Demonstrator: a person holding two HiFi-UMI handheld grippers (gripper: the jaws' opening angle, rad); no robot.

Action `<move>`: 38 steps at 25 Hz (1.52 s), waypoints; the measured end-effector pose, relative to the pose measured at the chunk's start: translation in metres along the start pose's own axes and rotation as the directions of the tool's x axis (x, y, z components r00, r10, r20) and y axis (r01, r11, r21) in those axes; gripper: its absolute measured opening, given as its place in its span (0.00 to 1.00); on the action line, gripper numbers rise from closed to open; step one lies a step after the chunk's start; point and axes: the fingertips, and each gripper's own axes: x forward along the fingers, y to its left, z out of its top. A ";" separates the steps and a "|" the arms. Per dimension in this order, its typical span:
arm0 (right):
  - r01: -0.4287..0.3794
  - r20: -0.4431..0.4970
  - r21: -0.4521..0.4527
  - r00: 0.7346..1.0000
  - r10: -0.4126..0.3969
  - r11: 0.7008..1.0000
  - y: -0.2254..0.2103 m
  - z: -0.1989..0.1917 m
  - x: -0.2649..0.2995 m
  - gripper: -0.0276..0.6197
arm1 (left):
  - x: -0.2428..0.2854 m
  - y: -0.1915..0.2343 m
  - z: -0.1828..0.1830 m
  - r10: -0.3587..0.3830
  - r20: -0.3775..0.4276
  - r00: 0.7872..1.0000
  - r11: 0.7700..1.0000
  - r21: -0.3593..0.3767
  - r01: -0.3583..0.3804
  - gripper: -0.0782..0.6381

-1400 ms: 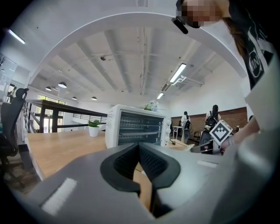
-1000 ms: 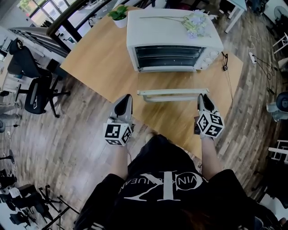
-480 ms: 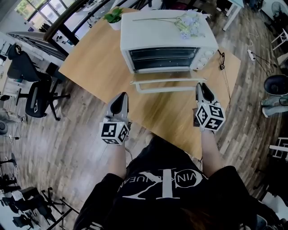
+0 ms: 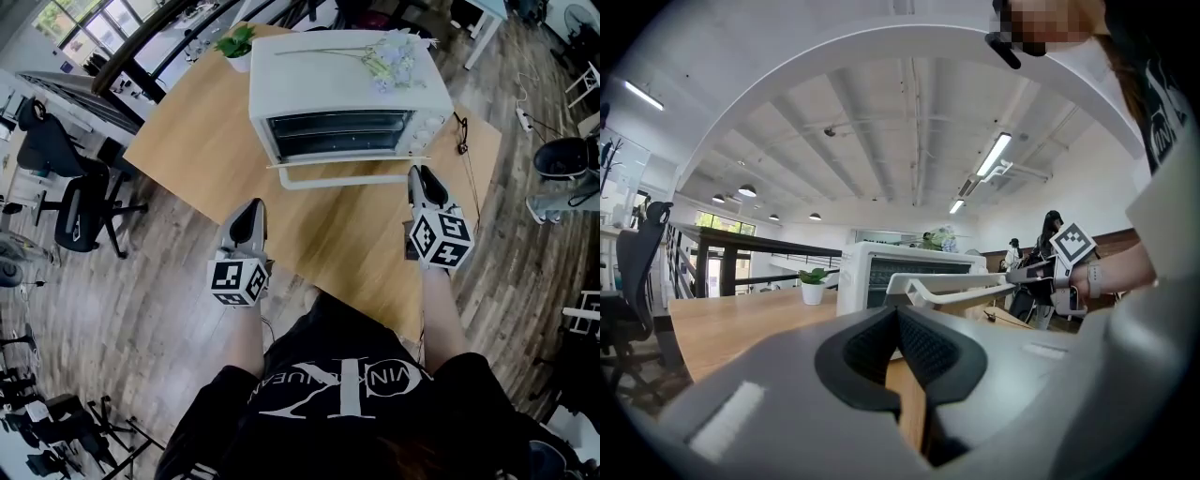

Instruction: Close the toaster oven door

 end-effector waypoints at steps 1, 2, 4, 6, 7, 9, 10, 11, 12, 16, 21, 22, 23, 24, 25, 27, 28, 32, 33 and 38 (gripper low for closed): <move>-0.001 0.005 -0.001 1.000 0.001 1.000 0.000 0.003 0.002 0.16 | 0.001 0.000 0.000 -0.001 0.000 1.000 1.000 -0.001 0.001 0.12; -0.002 0.009 -0.001 1.000 0.002 1.000 -0.001 0.005 0.004 0.16 | 0.002 -0.001 0.001 -0.002 0.000 1.000 1.000 -0.003 0.002 0.12; -0.002 0.017 -0.001 1.000 0.002 1.000 -0.001 0.011 0.008 0.16 | 0.004 -0.002 0.001 -0.006 0.000 1.000 1.000 -0.005 0.006 0.12; -0.004 0.021 -0.003 1.000 0.004 1.000 -0.001 0.016 0.012 0.17 | 0.006 -0.003 0.000 -0.008 -0.002 1.000 1.000 -0.007 0.007 0.12; -0.005 0.022 -0.005 1.000 0.005 1.000 -0.001 0.018 0.015 0.16 | 0.008 -0.004 -0.001 -0.008 -0.003 1.000 1.000 -0.009 0.008 0.12; -0.007 0.025 -0.009 1.000 0.007 1.000 -0.002 0.022 0.019 0.16 | 0.010 -0.004 -0.001 -0.010 -0.005 1.000 1.000 -0.011 0.010 0.12; -0.006 0.026 -0.012 1.000 0.007 1.000 -0.002 0.024 0.021 0.16 | 0.012 -0.004 -0.002 -0.011 -0.006 1.000 1.000 -0.012 0.011 0.12; -0.006 0.028 -0.014 1.000 0.006 1.000 -0.002 0.026 0.023 0.16 | 0.013 -0.004 -0.001 -0.012 -0.007 1.000 1.000 -0.013 0.012 0.12; -0.006 0.030 -0.015 1.000 0.006 1.000 -0.001 0.028 0.024 0.16 | 0.014 -0.005 -0.001 -0.014 -0.007 1.000 1.000 -0.013 0.014 0.12; -0.007 0.038 -0.018 0.999 0.007 1.000 -0.003 0.035 0.033 0.16 | 0.020 -0.008 0.000 -0.027 -0.009 1.000 1.000 -0.009 0.026 0.12; -0.008 0.052 -0.025 0.999 0.009 1.000 -0.004 0.045 0.045 0.16 | 0.024 -0.007 0.000 -0.034 -0.015 0.999 0.999 -0.006 0.034 0.12; -0.008 0.054 -0.027 0.998 0.010 1.000 -0.004 0.047 0.047 0.16 | 0.025 -0.007 -0.001 -0.035 -0.016 0.999 0.999 -0.006 0.035 0.12; -0.008 0.055 -0.030 0.998 0.010 1.000 -0.004 0.049 0.049 0.16 | 0.025 -0.007 -0.001 -0.037 -0.018 0.999 0.999 -0.007 0.037 0.12; -0.008 0.056 -0.032 0.998 0.010 0.999 -0.004 0.050 0.050 0.16 | 0.025 -0.007 -0.002 -0.037 -0.021 0.999 0.999 -0.007 0.037 0.12; -0.007 0.056 -0.034 0.998 0.009 0.999 -0.004 0.051 0.052 0.16 | 0.025 -0.006 -0.003 -0.037 -0.024 0.999 0.999 -0.008 0.037 0.12; -0.005 0.057 -0.035 0.998 0.007 0.999 -0.004 0.054 0.055 0.16 | 0.026 -0.005 -0.003 -0.037 -0.027 0.999 0.999 -0.010 0.037 0.12; -0.005 0.058 -0.035 0.998 0.007 0.999 -0.005 0.055 0.056 0.16 | 0.026 -0.005 -0.003 -0.037 -0.027 0.999 0.999 -0.011 0.037 0.12; -0.006 0.061 -0.038 0.998 0.008 0.999 -0.006 0.059 0.062 0.16 | 0.028 -0.004 -0.004 -0.040 -0.030 0.999 0.999 -0.012 0.040 0.12; -0.006 0.061 -0.040 0.998 0.008 0.999 -0.006 0.060 0.063 0.16 | 0.028 -0.004 -0.004 -0.040 -0.032 0.999 0.999 -0.013 0.039 0.12; -0.002 0.059 -0.058 0.998 0.006 0.998 -0.006 0.063 0.068 0.16 | 0.029 -0.003 -0.006 -0.039 -0.038 0.999 0.999 -0.017 0.038 0.12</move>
